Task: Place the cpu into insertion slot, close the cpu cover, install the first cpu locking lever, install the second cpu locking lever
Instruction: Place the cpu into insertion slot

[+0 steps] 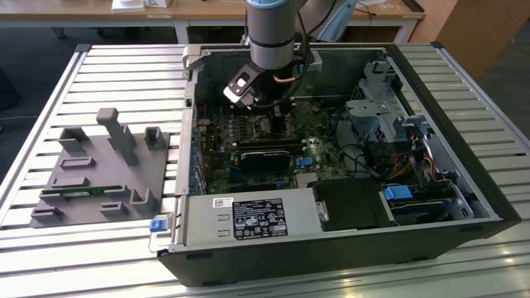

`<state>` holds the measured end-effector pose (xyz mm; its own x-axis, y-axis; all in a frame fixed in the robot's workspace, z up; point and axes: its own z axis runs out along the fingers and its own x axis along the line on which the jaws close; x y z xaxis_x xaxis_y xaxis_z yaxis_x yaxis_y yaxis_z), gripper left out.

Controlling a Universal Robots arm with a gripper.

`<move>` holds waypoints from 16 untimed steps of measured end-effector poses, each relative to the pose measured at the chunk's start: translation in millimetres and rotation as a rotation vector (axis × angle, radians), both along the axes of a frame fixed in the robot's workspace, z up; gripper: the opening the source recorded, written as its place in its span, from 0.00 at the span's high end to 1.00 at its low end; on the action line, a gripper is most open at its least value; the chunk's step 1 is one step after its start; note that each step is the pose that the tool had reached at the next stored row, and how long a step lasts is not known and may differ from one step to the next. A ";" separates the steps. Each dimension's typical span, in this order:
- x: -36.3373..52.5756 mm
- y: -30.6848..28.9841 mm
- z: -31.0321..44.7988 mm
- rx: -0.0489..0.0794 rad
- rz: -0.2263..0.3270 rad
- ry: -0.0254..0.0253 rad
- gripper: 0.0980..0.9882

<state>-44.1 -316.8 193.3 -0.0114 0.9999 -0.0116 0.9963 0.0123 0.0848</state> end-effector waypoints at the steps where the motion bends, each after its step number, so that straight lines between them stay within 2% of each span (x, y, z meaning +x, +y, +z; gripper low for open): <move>1: 0.2 -0.7 0.0 0.000 -0.001 0.0000 0.42; 8: 0.9 -1.8 0.9 0.000 -0.003 0.0008 0.42; 14: 1.0 -1.7 11.2 0.000 -0.003 0.0009 0.42; 15: 1.3 -1.7 12.8 0.001 -0.003 0.0021 0.42; 16: 2.0 -1.7 13.6 0.001 -0.003 0.0061 0.42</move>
<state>-42.1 -318.5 206.9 -0.0085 0.9999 -0.0102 0.9969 0.0093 0.0787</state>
